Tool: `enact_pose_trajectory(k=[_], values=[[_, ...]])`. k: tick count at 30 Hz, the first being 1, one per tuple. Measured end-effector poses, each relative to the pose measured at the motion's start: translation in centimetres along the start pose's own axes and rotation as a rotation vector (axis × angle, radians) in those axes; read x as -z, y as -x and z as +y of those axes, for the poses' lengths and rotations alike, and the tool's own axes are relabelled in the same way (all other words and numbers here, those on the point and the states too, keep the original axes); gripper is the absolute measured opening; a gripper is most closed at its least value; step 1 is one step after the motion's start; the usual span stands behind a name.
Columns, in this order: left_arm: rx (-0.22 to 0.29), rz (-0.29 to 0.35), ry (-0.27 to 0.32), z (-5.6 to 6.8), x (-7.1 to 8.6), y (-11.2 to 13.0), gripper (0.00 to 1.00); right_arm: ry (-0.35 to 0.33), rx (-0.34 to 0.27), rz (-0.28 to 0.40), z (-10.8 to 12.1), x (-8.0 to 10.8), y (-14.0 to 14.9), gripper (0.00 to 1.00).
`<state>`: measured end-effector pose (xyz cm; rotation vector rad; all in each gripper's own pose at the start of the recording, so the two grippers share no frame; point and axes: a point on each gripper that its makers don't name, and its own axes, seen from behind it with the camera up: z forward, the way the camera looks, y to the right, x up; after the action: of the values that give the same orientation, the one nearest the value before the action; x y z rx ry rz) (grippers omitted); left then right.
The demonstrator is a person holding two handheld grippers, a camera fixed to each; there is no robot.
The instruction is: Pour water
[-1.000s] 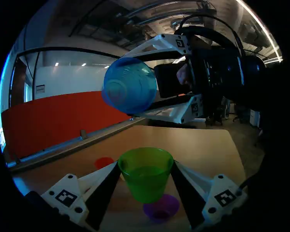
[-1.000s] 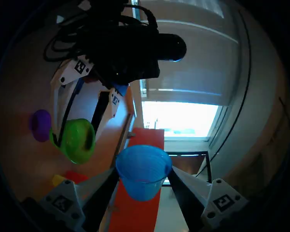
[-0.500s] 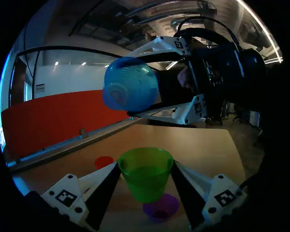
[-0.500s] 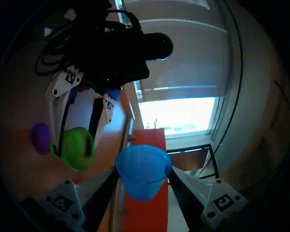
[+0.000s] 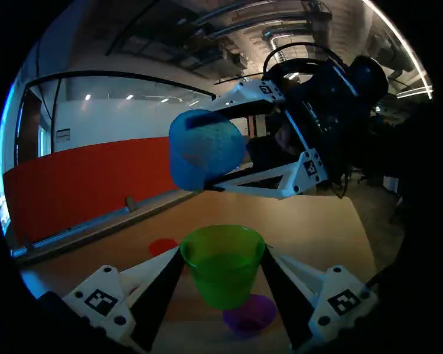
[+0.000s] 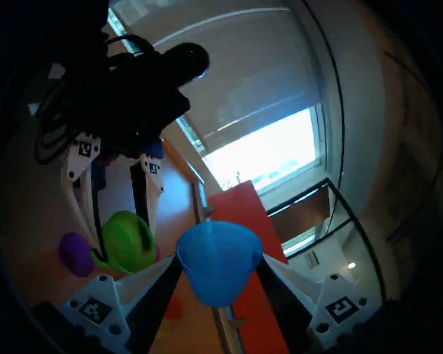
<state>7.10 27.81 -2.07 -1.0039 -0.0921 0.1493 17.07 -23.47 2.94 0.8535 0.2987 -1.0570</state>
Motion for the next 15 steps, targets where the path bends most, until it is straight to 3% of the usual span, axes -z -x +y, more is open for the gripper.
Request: enact_pose_trajectory(k=[15], values=[[0.005,-0.001,-0.009,-0.2,0.3,-0.5,0.87,-0.022,-0.416,0.013,-1.2,1.2,0.9,0.89]])
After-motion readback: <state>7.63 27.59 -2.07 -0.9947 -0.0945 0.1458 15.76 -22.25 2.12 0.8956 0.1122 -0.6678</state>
